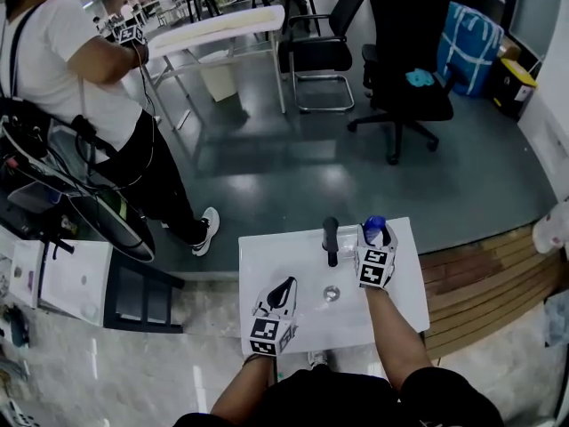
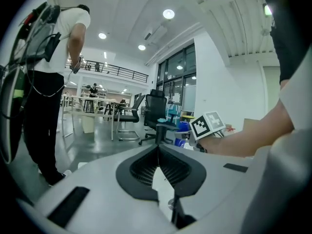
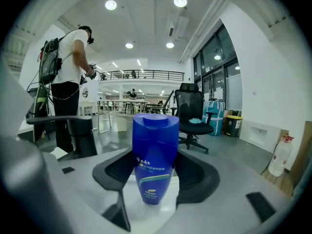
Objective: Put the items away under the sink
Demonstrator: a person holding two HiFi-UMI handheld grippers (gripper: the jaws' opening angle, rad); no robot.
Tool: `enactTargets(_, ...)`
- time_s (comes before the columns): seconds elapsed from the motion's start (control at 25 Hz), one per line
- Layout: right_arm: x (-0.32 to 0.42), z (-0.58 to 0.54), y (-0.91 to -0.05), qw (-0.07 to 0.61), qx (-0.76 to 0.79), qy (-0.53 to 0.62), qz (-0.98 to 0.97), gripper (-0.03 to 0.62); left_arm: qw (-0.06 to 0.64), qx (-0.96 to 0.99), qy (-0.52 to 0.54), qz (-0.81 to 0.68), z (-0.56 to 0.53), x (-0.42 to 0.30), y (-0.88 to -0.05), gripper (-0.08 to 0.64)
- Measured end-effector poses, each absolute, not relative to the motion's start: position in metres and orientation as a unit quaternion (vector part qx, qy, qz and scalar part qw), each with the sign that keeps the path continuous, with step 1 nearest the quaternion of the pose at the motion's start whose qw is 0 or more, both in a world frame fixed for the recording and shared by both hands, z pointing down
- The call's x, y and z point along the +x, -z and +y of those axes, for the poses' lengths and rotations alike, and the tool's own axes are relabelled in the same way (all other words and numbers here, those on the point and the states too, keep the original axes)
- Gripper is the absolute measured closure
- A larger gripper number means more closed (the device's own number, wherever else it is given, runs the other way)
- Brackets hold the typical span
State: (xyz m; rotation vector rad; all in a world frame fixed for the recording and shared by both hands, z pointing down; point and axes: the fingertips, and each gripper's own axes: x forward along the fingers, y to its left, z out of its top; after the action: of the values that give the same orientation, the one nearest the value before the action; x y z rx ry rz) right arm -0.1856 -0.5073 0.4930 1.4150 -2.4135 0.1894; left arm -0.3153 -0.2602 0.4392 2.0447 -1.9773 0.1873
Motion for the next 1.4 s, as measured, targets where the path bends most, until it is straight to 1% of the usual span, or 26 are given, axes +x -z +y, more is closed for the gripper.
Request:
enactTargets(0.28,-0.158,-0.465,-0.449,0.133,0.459,-0.042,-0.877,0.319,0.133,0.708,-0.073,-0.689,-0.241,-0.284,-0.431,0.538)
enactTargets(0.48,-0.125,-0.416,-0.410,0.113,0.412,-0.021,-0.904,0.321,0.122,0.704,-0.069,-0.696,-0.215,-0.249,-0.421,0.538)
enactTargets(0.72,-0.075,-0.353,-0.372,0.101,0.371,0.002,-0.923,0.319,0.104,0.709,-0.065,-0.694,-0.180,-0.178,-0.411,0.538)
enactTargets(0.96,-0.020,-0.284,-0.367,0.099,0.326,0.012,-0.940,0.319,0.094,0.701,-0.053,-0.705,-0.132,-0.111,-0.401,0.538)
enactTargets(1.16,0.011,-0.242,-0.366,0.095,0.307,0.007,-0.947,0.319,0.100,0.675,-0.057,-0.729,-0.088,-0.088,-0.406,0.538)
enactTargets(1.4,0.029,-0.205,-0.371,0.090,0.293,0.006,-0.952,0.319,0.108,0.654,-0.068,-0.746,-0.057,-0.074,-0.416,0.538)
